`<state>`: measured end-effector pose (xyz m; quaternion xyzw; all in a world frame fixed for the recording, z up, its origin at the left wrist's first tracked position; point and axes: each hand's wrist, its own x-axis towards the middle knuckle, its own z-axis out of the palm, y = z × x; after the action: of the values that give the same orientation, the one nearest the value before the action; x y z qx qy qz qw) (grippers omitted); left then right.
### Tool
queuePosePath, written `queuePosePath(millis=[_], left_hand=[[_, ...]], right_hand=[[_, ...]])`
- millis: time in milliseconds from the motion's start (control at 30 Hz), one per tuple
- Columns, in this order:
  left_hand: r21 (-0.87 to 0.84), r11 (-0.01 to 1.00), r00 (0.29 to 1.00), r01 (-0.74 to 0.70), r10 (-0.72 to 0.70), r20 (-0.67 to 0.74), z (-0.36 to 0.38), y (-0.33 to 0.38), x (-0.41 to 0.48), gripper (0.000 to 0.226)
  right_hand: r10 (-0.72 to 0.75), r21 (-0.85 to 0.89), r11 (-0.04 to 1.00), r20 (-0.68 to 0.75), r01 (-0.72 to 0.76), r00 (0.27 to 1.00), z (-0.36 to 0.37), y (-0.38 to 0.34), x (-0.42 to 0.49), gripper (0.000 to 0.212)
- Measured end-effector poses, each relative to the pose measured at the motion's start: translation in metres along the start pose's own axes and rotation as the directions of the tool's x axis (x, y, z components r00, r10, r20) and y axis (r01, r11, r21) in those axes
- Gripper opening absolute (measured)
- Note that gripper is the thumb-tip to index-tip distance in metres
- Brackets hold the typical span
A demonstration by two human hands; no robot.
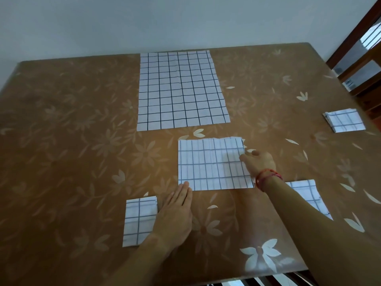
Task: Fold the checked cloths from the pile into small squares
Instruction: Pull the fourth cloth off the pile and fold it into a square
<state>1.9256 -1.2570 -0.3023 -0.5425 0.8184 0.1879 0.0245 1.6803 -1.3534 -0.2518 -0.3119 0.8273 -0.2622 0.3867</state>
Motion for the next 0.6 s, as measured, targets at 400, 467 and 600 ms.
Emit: queuePosePath(millis=[400,467,600], left_hand=[[-0.015,0.999,0.999,0.032,-0.031,0.030,0.001,0.000,0.000,0.056],[-0.029,0.999,0.999,0.034,-0.034,0.028,0.002,0.001,0.000,0.056],[-0.026,0.999,0.999,0.034,-0.033,0.029,0.002,0.000,0.000,0.056]], right_hand=[[0.126,0.138,0.980,0.126,-0.143,0.984,0.008,-0.003,0.022,0.041],[0.126,0.088,0.987,0.124,-0.137,0.984,0.007,-0.002,0.023,0.037],[0.066,0.028,0.997,0.083,-0.068,0.994,0.007,0.003,0.022,0.018]])
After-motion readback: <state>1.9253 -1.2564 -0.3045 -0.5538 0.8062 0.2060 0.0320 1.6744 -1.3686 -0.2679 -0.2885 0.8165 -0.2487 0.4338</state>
